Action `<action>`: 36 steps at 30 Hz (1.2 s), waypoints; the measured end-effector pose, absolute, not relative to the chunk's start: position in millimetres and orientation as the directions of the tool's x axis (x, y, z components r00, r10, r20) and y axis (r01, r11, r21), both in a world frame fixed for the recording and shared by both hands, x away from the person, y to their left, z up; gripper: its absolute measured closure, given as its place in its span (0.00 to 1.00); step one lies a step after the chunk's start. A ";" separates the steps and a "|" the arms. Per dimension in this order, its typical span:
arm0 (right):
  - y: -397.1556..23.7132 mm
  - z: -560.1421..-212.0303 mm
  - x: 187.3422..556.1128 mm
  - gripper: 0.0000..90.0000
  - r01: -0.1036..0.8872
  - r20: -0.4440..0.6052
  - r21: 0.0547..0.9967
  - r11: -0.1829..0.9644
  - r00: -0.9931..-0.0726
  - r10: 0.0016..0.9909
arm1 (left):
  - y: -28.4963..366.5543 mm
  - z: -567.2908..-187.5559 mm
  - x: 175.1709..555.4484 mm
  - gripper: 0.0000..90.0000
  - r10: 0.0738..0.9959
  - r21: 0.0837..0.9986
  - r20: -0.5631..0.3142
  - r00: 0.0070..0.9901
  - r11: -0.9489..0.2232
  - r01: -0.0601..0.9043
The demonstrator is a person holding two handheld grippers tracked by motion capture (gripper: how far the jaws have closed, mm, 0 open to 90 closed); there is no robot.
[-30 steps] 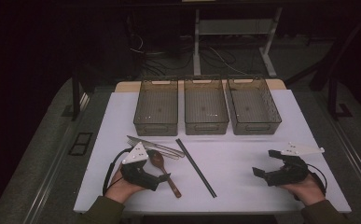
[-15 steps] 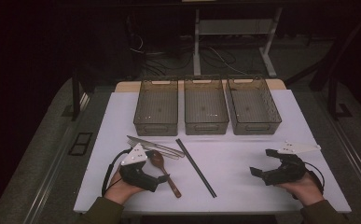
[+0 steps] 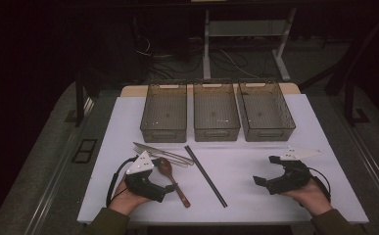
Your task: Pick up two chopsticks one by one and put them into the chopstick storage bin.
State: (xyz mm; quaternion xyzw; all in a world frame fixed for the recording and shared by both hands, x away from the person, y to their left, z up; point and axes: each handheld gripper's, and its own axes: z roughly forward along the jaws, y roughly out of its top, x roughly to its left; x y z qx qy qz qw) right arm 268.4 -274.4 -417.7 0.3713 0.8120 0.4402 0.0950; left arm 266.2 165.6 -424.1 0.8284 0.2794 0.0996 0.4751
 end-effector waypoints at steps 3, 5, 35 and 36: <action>-270.5 -418.0 269.0 0.01 0.521 0.176 0.782 0.341 -0.710 0.682 | 165.8 -424.3 266.3 0.00 0.556 0.841 -0.101 0.825 -0.395 0.370; -268.6 -418.8 269.9 0.01 0.518 0.173 0.783 0.345 -0.714 0.679 | 165.7 -424.4 266.4 0.00 0.557 0.840 -0.101 0.825 -0.396 0.370; -210.2 -425.2 277.4 0.24 0.507 0.198 0.738 0.446 -0.793 0.576 | 164.6 -426.2 266.9 0.00 0.558 0.841 -0.101 0.823 -0.394 0.370; -209.1 -425.5 276.9 0.26 0.503 0.198 0.737 0.452 -0.800 0.567 | 164.7 -426.2 267.0 0.00 0.558 0.841 -0.100 0.824 -0.395 0.370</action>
